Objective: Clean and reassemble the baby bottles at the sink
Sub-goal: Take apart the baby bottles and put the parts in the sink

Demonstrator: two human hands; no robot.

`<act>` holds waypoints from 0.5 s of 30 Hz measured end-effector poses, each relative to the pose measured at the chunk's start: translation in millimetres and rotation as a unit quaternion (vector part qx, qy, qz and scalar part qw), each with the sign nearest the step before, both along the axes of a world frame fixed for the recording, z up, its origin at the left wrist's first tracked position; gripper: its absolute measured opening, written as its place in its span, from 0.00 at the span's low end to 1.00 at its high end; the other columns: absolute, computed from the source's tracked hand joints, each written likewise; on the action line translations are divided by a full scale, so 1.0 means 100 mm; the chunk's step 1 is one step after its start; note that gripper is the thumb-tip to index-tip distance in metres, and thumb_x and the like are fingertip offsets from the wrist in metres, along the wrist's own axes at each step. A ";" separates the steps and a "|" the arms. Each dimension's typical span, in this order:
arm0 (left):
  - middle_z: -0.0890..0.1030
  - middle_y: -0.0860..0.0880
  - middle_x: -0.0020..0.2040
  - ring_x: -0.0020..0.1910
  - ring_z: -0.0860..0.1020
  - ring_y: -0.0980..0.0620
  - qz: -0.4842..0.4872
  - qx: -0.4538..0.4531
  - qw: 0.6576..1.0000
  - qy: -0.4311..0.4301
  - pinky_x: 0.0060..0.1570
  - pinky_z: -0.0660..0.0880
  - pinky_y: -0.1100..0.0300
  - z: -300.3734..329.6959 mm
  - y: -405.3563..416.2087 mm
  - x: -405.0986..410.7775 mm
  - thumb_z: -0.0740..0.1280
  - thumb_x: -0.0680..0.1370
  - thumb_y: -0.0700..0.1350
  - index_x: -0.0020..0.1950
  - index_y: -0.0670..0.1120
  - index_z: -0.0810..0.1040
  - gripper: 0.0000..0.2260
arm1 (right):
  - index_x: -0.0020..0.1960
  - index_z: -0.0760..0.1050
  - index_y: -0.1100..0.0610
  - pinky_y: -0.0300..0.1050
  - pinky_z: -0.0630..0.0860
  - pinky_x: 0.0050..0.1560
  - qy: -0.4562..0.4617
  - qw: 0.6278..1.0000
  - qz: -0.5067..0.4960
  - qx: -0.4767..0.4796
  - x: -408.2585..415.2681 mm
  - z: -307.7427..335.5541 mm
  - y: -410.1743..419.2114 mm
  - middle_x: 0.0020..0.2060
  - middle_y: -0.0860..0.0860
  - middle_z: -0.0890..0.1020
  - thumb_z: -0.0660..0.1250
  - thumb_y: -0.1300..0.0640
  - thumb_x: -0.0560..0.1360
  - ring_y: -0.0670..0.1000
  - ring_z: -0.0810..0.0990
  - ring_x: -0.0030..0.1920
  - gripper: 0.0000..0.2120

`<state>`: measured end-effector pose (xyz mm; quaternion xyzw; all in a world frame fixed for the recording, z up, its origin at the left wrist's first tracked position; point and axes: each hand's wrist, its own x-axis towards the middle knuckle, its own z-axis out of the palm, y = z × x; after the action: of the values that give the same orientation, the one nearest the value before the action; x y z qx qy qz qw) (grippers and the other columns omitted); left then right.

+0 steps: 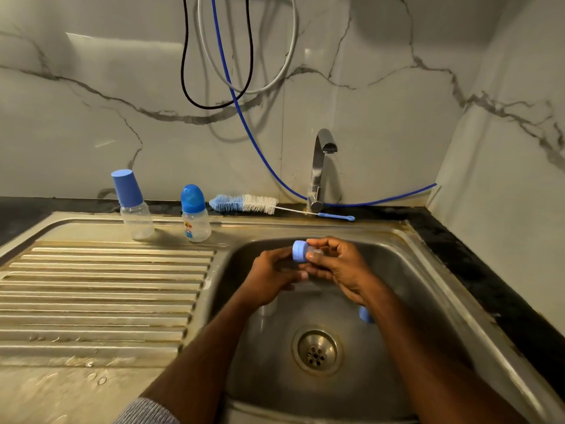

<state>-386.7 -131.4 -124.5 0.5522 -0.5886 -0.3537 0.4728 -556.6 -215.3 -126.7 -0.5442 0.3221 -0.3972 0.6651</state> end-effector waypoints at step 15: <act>0.86 0.46 0.54 0.54 0.85 0.50 0.015 -0.045 0.993 0.109 0.56 0.81 0.58 -0.06 -0.19 0.03 0.76 0.72 0.35 0.66 0.41 0.80 0.22 | 0.51 0.86 0.48 0.44 0.83 0.49 0.099 0.990 -0.018 -0.102 -0.10 0.02 -0.04 0.52 0.53 0.86 0.76 0.66 0.72 0.53 0.86 0.52 0.15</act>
<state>-383.9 -150.8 -130.9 0.4978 -0.5403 -0.3777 0.5636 -566.7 -219.5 -124.6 -0.6400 0.3536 -0.3845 0.5635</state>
